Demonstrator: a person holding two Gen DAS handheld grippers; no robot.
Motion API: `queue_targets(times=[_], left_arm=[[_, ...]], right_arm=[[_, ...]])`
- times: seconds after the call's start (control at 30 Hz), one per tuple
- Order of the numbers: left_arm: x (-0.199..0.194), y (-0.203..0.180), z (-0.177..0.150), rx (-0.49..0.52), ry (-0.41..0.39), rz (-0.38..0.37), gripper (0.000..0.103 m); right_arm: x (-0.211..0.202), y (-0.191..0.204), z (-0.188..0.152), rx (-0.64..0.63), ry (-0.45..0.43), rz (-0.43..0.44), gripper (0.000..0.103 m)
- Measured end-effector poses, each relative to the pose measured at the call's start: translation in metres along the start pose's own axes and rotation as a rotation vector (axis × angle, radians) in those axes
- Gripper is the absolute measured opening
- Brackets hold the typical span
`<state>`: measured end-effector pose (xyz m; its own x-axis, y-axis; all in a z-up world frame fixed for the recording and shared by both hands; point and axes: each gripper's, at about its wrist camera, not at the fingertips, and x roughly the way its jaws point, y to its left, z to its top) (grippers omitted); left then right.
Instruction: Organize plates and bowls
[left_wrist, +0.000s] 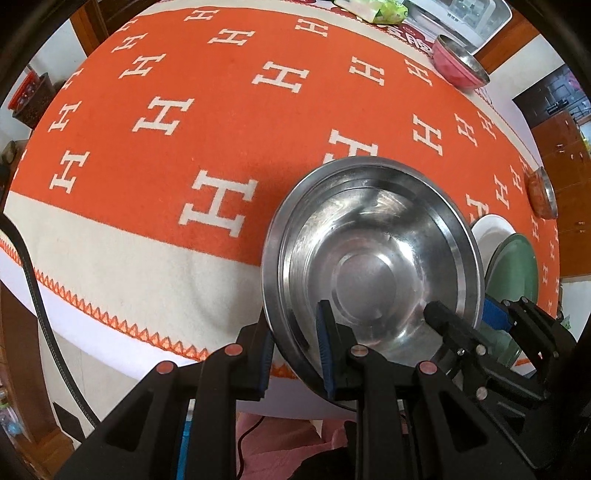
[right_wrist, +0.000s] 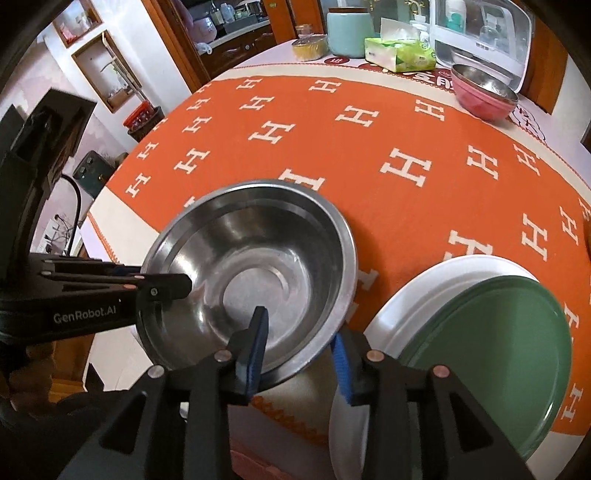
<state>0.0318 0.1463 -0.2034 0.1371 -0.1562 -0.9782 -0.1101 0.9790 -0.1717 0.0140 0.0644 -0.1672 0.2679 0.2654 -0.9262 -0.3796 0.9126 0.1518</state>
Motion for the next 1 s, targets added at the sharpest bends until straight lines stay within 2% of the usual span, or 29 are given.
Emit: queue_targets(times=[0.2,0.37,0.43,0.57,0.83,1.0], left_arm=[[0.004,-0.002,0.002,0.0,0.013,0.0,0.026],[-0.002,-0.001,-0.001,-0.001,-0.012,0.007,0.035],[-0.005,-0.002,-0.001,-0.002,-0.027,0.01,0.036],[-0.012,-0.003,-0.003,-0.014,-0.054,0.017,0.045],[-0.029,-0.011,-0.006,-0.039,-0.127,0.029,0.048],[-0.039,-0.02,-0.007,-0.062,-0.175,0.032,0.049]], right_arm=[[0.003,0.001,0.001,-0.011,0.012,0.009,0.038],[0.003,0.002,0.001,-0.02,0.022,0.014,0.04],[0.002,0.002,0.001,-0.026,0.022,0.014,0.044],[-0.002,0.0,0.0,-0.038,0.014,0.016,0.051],[-0.021,-0.008,-0.003,-0.067,-0.036,0.015,0.052],[-0.041,-0.019,-0.005,-0.073,-0.097,0.016,0.052]])
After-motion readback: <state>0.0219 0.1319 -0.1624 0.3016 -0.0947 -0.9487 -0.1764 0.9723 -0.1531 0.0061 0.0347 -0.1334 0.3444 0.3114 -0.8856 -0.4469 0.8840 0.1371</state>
